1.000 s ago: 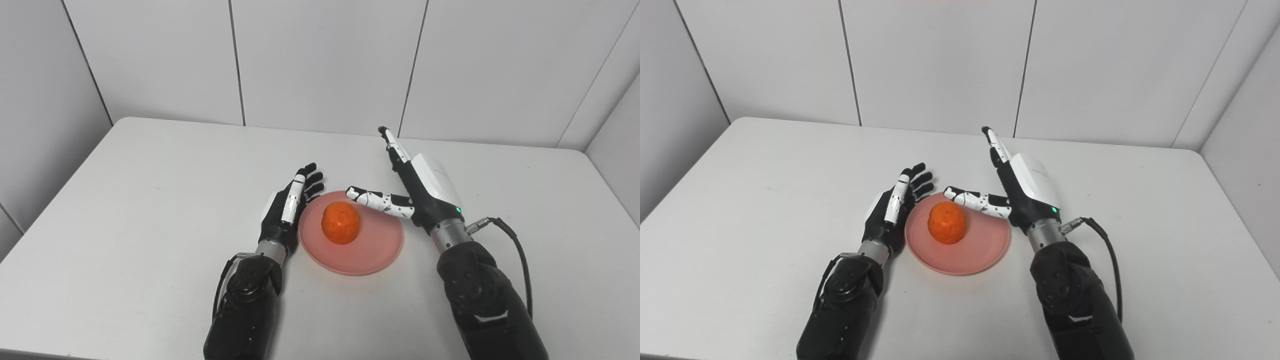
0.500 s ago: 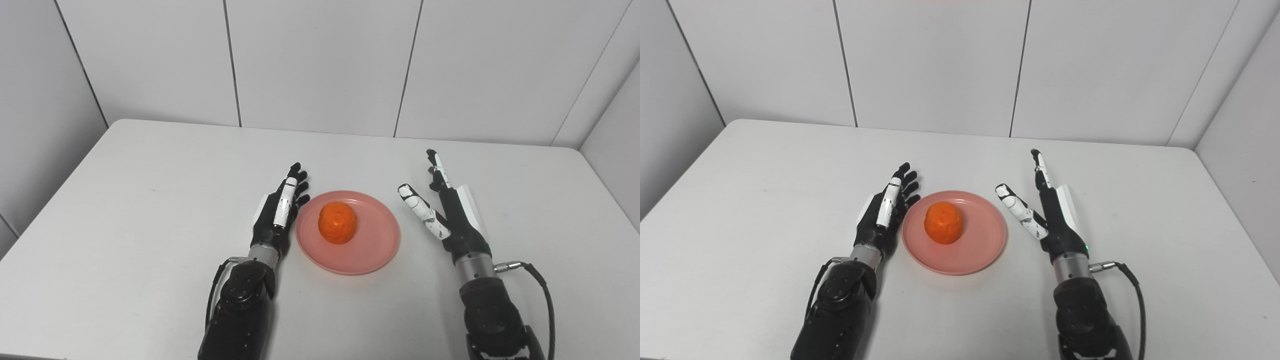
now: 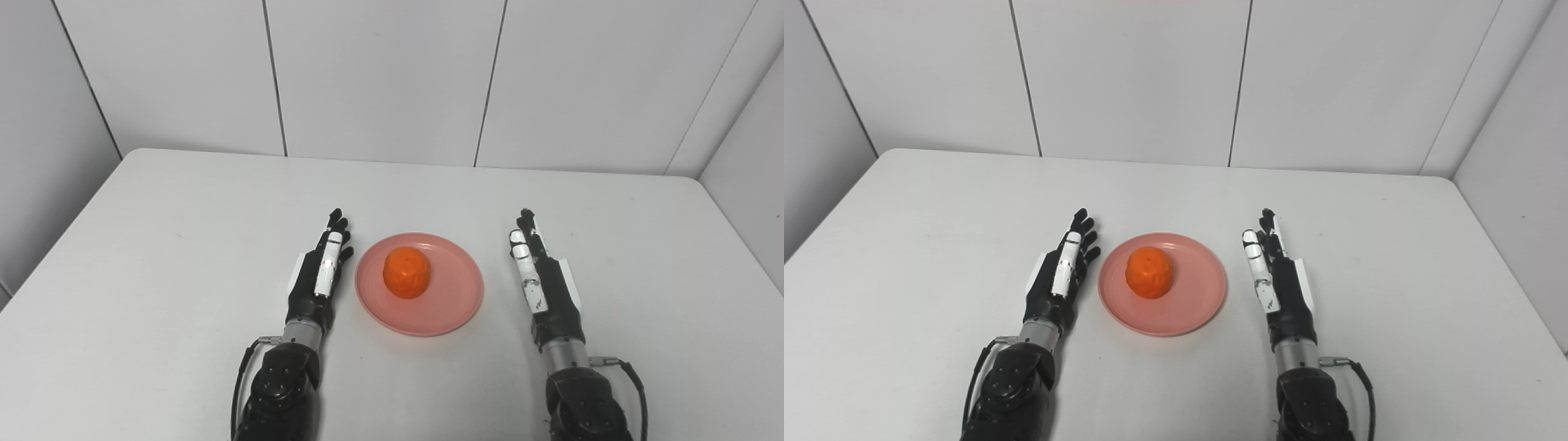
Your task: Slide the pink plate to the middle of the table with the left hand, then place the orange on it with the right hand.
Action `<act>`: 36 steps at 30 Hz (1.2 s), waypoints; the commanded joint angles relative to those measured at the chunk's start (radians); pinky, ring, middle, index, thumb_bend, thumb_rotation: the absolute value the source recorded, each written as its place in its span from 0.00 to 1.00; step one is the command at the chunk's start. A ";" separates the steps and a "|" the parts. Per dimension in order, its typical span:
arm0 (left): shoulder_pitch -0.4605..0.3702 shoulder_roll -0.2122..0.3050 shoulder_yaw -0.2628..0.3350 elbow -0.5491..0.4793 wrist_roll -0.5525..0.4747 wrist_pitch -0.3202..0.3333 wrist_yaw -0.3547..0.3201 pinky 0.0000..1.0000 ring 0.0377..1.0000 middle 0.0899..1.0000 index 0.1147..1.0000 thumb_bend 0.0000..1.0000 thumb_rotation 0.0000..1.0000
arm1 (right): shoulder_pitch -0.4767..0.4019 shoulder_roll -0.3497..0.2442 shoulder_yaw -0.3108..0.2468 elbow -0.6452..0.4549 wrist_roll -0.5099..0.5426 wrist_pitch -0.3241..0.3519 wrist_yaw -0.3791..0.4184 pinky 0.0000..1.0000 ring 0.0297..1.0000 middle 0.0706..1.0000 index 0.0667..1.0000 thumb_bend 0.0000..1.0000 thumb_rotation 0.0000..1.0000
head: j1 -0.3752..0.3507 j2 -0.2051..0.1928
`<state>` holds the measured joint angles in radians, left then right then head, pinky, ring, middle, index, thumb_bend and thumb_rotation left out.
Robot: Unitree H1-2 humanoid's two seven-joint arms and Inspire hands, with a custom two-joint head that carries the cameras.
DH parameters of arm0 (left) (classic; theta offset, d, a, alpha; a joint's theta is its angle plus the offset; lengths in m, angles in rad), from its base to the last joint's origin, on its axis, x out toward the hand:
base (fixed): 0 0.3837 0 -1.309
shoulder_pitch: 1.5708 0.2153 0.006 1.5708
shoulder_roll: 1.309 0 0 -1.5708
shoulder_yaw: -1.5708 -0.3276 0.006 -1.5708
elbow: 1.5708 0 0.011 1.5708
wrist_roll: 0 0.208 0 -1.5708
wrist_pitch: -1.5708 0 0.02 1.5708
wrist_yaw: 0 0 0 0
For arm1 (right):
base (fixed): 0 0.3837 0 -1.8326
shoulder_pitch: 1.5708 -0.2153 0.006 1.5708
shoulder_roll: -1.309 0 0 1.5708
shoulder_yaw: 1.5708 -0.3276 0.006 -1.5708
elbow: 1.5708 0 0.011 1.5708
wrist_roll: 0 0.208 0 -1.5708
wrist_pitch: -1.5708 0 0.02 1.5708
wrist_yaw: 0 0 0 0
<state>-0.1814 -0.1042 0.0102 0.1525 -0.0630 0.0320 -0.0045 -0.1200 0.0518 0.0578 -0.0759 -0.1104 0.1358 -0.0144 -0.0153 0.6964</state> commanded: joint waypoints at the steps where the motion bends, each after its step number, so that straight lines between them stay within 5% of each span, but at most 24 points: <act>1: 0.002 0.001 -0.008 -0.048 -0.016 0.010 -0.018 1.00 1.00 1.00 1.00 0.39 1.00 | -0.011 0.020 -0.001 -0.015 0.023 -0.077 -0.009 0.94 0.95 0.96 0.96 0.24 1.00 | -0.001 0.001; 15: 0.100 0.015 -0.043 -0.151 0.018 0.047 -0.018 1.00 1.00 1.00 1.00 0.35 1.00 | 0.034 0.066 0.009 0.001 0.057 -0.122 -0.020 0.96 0.95 0.96 0.95 0.21 1.00 | -0.014 0.001; 36: 0.116 0.030 -0.093 -0.156 0.107 0.040 0.006 1.00 1.00 1.00 1.00 0.41 1.00 | 0.044 0.030 0.028 0.006 0.017 -0.102 -0.020 1.00 1.00 1.00 1.00 0.23 1.00 | -0.011 -0.023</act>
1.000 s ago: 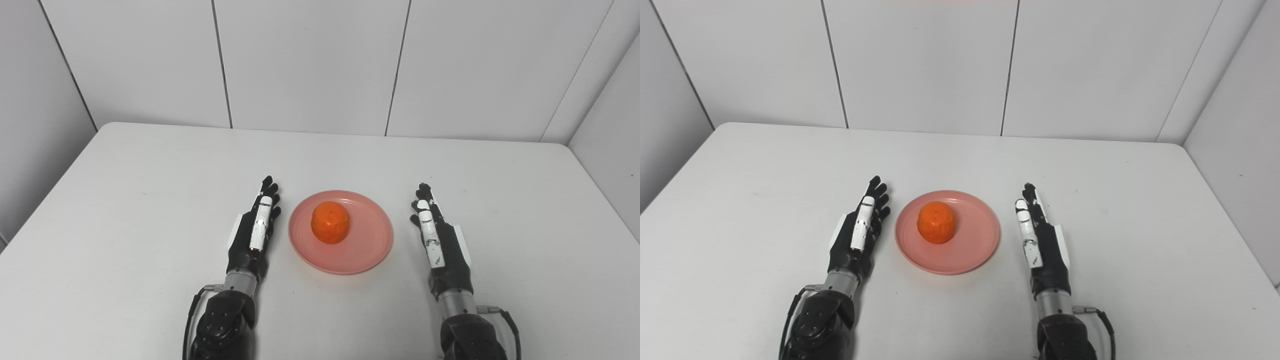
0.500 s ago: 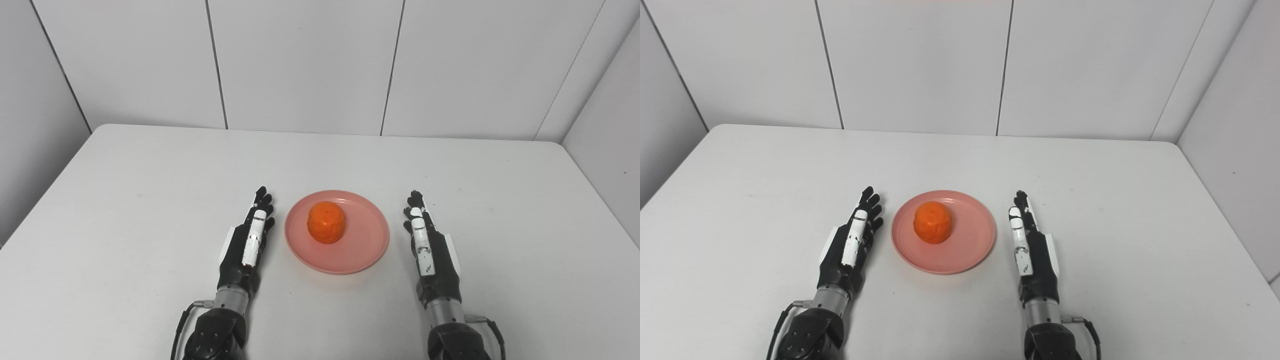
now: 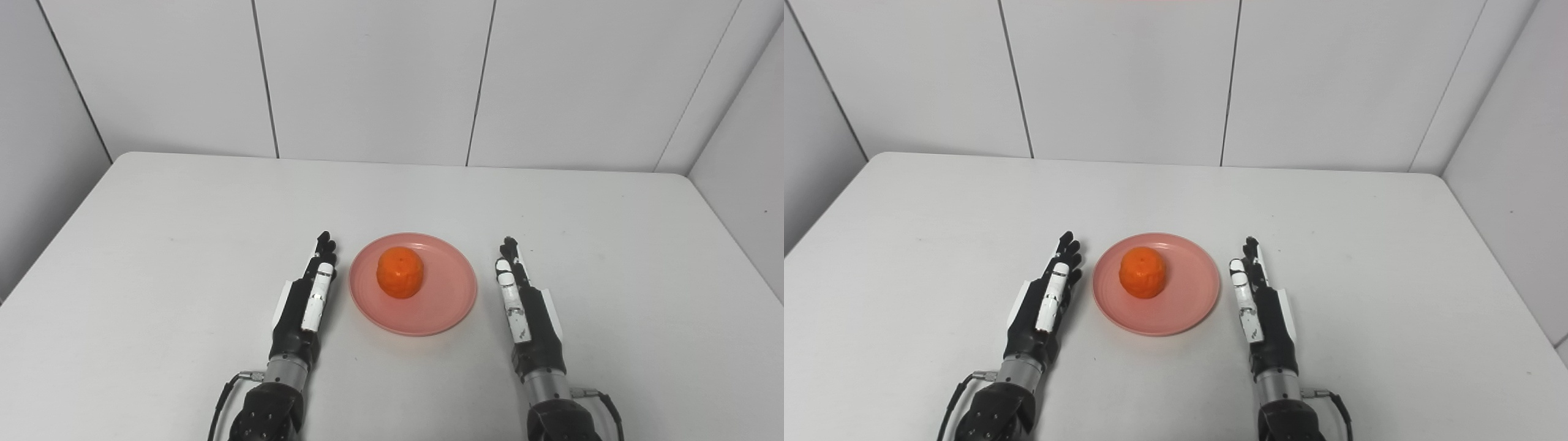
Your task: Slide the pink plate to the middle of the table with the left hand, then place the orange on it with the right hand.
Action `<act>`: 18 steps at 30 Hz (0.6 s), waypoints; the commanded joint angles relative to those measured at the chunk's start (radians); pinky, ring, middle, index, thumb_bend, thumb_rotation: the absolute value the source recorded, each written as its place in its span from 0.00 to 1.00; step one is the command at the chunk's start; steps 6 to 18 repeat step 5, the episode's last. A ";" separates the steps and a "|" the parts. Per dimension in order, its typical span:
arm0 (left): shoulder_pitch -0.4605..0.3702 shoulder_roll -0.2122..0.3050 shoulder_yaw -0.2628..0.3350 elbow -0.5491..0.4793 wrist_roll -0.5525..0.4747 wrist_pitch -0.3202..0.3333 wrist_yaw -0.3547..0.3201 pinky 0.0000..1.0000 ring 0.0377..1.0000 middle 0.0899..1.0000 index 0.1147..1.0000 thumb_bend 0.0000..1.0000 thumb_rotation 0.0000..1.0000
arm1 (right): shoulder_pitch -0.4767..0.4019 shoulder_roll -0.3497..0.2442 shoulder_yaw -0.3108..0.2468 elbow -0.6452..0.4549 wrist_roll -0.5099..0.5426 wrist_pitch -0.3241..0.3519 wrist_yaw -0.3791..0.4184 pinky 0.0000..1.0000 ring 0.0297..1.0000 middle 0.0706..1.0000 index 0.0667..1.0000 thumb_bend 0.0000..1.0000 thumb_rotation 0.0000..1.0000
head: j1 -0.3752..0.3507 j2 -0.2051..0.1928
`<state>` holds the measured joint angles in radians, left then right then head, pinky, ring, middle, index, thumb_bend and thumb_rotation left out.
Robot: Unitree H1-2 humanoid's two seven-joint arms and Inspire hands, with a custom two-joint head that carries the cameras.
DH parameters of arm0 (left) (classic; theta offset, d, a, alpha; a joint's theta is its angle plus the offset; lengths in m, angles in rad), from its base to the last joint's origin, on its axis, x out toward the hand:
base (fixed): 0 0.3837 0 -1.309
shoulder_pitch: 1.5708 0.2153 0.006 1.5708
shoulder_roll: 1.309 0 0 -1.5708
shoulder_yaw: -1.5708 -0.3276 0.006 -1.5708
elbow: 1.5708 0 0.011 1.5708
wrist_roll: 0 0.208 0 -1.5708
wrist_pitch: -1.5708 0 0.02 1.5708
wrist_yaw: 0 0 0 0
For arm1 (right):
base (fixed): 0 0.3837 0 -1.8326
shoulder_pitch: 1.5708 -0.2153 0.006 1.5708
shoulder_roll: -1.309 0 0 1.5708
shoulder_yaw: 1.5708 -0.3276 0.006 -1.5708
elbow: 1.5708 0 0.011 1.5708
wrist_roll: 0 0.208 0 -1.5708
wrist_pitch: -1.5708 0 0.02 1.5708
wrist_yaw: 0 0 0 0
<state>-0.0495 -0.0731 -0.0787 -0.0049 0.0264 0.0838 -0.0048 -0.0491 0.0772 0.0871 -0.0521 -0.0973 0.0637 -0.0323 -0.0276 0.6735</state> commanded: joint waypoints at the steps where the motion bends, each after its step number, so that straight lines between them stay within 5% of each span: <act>1: -0.017 -0.001 -0.006 0.003 0.024 -0.017 0.011 1.00 1.00 1.00 1.00 0.42 1.00 | -0.026 0.006 -0.003 -0.014 0.008 -0.033 -0.003 1.00 1.00 1.00 1.00 0.23 1.00 | 0.001 0.000; 18: -0.018 -0.003 -0.006 0.011 0.035 -0.029 0.017 1.00 1.00 1.00 1.00 0.44 1.00 | -0.025 0.007 -0.008 -0.006 0.012 -0.045 -0.004 1.00 1.00 1.00 1.00 0.22 1.00 | 0.002 -0.006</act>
